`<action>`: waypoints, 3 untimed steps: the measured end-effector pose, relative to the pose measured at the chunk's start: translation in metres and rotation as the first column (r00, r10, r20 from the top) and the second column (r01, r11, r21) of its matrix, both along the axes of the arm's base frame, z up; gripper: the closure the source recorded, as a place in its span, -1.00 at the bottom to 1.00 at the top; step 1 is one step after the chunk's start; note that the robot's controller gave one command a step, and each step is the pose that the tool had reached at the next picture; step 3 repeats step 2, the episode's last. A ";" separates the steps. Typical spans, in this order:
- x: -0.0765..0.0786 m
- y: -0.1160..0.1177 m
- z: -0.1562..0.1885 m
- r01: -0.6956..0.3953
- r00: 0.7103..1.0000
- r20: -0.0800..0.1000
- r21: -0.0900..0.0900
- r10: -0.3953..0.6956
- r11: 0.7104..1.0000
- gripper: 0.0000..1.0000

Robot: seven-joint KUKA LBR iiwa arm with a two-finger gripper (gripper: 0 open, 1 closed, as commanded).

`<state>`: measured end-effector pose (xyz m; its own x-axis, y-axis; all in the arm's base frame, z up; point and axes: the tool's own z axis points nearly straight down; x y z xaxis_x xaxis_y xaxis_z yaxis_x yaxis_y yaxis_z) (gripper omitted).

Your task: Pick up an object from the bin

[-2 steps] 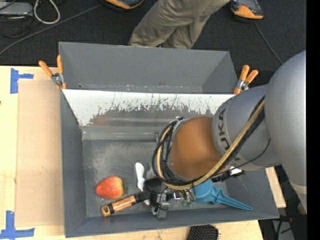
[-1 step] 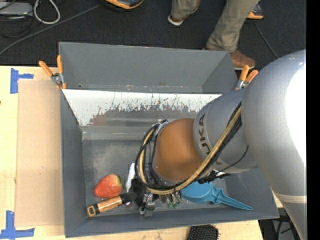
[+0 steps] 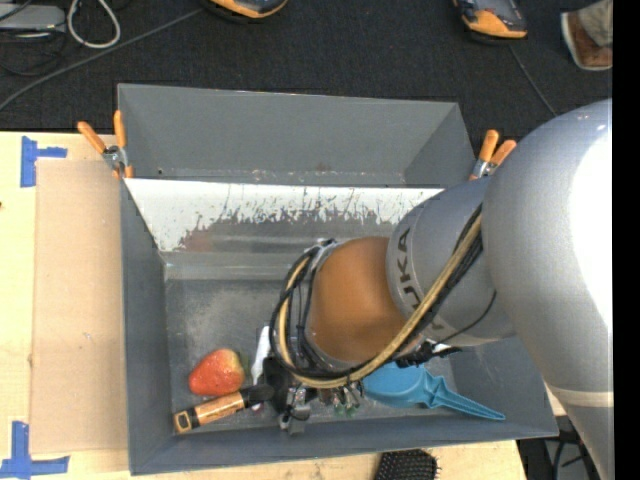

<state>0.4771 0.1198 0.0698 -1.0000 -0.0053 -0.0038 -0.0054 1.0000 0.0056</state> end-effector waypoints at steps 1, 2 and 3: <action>0.000 0.000 0.000 0.002 1.000 0.000 0.000 -0.002 1.000 1.00; 0.000 0.000 0.000 0.004 1.000 0.000 0.000 -0.004 1.000 1.00; 0.000 0.000 0.000 0.004 1.000 0.000 0.000 -0.004 1.000 1.00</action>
Offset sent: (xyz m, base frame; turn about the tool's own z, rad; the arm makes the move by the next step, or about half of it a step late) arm 0.0000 0.0000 0.0000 0.0000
